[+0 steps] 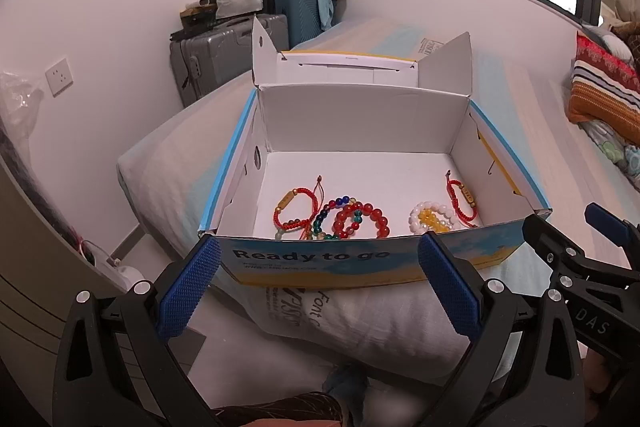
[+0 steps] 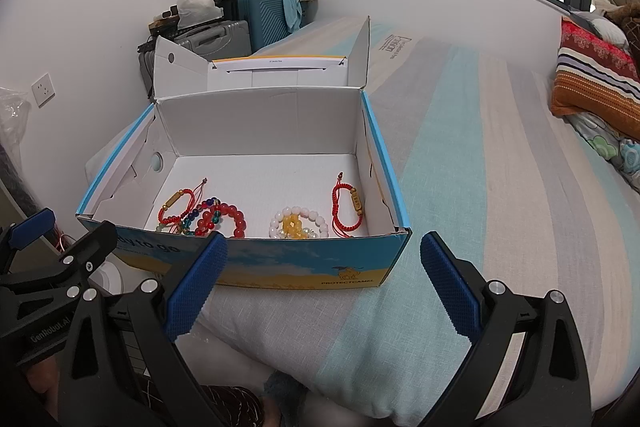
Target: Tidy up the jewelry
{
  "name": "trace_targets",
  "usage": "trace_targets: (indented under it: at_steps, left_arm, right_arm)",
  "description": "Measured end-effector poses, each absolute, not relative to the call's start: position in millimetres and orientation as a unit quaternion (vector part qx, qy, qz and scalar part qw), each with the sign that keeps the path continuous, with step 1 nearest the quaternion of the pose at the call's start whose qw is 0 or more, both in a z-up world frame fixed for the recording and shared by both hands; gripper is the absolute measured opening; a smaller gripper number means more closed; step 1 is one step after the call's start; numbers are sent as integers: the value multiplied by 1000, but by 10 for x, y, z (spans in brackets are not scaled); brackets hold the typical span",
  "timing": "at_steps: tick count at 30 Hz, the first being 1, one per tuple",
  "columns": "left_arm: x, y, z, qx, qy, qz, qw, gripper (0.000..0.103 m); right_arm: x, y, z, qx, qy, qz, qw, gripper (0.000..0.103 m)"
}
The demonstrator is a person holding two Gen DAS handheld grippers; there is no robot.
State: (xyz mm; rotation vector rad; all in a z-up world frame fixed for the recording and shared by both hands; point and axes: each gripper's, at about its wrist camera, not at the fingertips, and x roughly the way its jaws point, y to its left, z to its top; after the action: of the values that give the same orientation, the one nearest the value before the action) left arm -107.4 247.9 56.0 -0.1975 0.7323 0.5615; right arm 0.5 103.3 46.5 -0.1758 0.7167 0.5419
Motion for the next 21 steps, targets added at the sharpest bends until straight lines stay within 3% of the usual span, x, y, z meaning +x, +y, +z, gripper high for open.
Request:
trace_targets:
  at_steps: [21]
  left_arm:
    - [-1046,2474,535,-95,354,265,892,97]
  right_arm:
    - [-7,1006,430,-85,347,261,897,93]
